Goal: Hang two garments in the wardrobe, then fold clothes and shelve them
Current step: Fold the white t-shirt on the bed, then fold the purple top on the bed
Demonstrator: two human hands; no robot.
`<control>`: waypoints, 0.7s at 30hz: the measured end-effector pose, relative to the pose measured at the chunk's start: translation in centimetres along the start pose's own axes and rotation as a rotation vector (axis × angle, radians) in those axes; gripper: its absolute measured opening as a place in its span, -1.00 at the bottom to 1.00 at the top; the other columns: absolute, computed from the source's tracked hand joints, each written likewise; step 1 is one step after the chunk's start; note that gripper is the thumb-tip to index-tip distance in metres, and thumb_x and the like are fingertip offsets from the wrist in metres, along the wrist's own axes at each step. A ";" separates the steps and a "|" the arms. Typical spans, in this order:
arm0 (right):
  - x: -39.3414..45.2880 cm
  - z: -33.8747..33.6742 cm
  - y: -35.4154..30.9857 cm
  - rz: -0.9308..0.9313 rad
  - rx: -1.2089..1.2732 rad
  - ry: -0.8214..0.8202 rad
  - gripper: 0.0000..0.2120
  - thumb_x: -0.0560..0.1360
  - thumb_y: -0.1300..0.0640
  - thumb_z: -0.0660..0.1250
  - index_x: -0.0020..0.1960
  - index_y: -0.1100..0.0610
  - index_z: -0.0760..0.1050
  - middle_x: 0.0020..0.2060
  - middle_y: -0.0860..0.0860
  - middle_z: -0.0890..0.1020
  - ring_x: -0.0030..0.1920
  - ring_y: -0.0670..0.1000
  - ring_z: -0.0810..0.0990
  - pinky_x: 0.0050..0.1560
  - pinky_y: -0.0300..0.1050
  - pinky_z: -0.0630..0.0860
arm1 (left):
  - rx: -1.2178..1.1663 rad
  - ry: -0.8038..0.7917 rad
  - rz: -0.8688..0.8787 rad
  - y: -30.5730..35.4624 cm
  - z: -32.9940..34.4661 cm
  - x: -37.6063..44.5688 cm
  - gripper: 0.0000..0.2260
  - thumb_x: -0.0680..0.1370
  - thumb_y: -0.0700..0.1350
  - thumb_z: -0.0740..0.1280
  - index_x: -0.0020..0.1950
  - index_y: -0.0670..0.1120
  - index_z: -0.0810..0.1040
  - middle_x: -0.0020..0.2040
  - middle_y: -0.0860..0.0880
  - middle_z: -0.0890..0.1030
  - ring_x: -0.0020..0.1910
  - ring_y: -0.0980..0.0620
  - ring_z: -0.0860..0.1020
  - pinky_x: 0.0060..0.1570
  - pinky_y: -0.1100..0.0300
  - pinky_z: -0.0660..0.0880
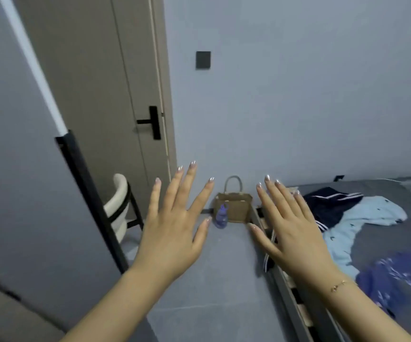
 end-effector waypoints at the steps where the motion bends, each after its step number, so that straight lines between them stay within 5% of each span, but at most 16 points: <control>1: -1.4 0.2 2.7 0.051 -0.011 -0.014 -0.34 0.56 -0.22 0.02 0.56 0.10 0.16 0.55 0.03 0.17 0.55 0.06 0.14 0.50 0.09 0.07 | -0.027 -0.023 0.038 2.7 1.7 1.1 -0.44 0.57 0.10 0.11 0.58 0.04 0.15 0.60 -0.11 0.01 0.58 -0.11 0.01 0.46 -0.24 0.12; 11: -17.4 2.7 29.9 0.485 0.004 -0.113 -0.36 0.61 -0.18 0.10 0.58 -0.05 -0.10 0.55 -0.13 -0.15 0.56 -0.08 -0.16 0.55 -0.06 -0.14 | -0.301 -0.228 0.352 31.7 16.1 9.3 -0.44 0.58 0.09 0.22 0.56 0.04 0.19 0.60 -0.09 0.05 0.57 -0.09 0.04 0.49 -0.16 0.08; 16: -23.3 4.8 38.9 0.675 0.039 -0.203 -0.40 0.62 -0.17 0.05 0.58 -0.04 -0.07 0.54 -0.14 -0.19 0.56 -0.11 -0.18 0.54 -0.13 -0.19 | -0.404 -0.381 0.462 42.0 22.8 11.1 -0.44 0.62 0.12 0.13 0.58 0.13 0.02 0.59 0.00 -0.18 0.57 0.01 -0.19 0.52 0.00 -0.19; 21: -26.7 8.8 46.2 0.877 0.132 -0.230 -0.46 0.63 -0.13 0.10 0.56 -0.05 0.08 0.51 -0.20 -0.09 0.56 -0.12 -0.03 0.51 -0.20 -0.09 | -0.481 -0.514 0.567 49.7 30.8 13.6 -0.48 0.62 0.07 0.20 0.56 0.07 0.16 0.60 -0.03 -0.04 0.57 -0.06 0.01 0.50 -0.02 -0.05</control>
Point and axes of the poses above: each hand's wrist, its own x-axis towards the middle knuckle, its own z-axis out of the palm, y = z × x, the point moved 4 cm from there along x, towards the middle knuckle
